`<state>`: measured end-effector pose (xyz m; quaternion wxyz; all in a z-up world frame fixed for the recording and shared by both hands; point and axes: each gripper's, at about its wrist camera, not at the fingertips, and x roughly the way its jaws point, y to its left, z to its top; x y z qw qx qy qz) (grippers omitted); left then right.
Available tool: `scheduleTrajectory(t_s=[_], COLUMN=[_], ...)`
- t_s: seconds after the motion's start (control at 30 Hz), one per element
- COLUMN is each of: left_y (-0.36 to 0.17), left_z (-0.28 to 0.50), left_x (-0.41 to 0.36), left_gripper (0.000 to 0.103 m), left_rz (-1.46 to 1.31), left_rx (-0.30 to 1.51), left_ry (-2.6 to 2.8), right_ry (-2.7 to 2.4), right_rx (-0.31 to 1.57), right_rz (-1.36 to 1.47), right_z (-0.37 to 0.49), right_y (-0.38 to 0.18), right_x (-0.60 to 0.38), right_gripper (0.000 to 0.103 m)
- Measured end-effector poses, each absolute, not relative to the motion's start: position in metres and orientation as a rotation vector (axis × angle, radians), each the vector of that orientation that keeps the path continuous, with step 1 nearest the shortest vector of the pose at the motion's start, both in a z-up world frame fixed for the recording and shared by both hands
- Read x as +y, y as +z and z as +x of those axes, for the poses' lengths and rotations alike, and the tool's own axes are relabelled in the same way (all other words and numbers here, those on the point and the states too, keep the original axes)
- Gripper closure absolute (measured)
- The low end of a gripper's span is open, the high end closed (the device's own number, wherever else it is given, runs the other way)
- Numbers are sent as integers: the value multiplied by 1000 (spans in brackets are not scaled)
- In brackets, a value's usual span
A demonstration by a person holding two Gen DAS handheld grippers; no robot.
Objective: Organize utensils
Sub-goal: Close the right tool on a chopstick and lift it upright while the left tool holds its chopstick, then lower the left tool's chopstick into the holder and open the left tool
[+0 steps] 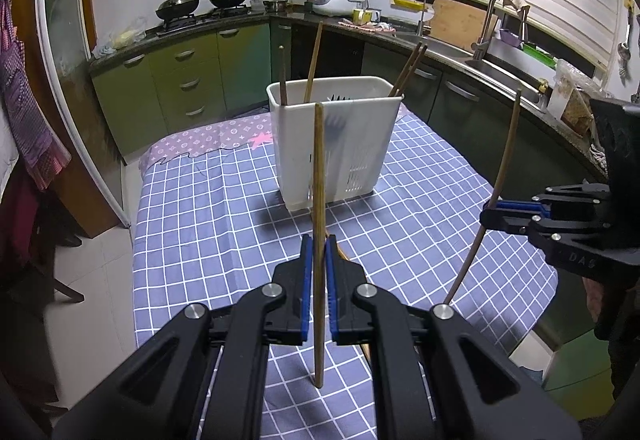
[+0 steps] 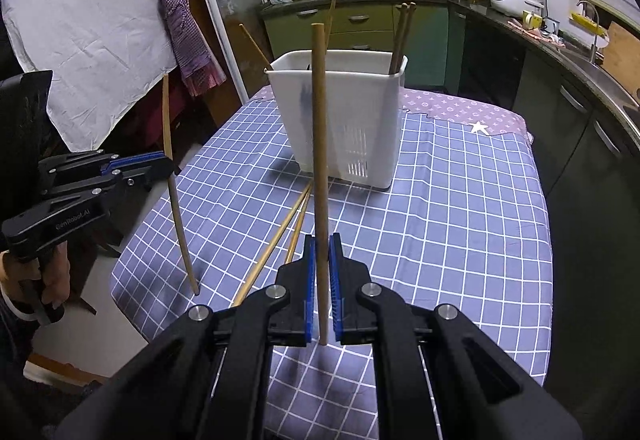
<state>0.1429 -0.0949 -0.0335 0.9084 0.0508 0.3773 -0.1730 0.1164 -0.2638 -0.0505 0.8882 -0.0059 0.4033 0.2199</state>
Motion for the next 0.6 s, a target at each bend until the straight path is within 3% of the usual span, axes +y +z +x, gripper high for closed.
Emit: scheduleTrajectory(t_s=[0.6], left_y=[-24], left_z=[145], left_x=[-98], left_gripper=[96], left_rz=[107], left_rx=[737], left_ry=[-378], right_ry=[465], right_rx=[837], right_rz=[-26], right_z=[112], right_y=[-50], right_x=[-265], right_gripper=[95])
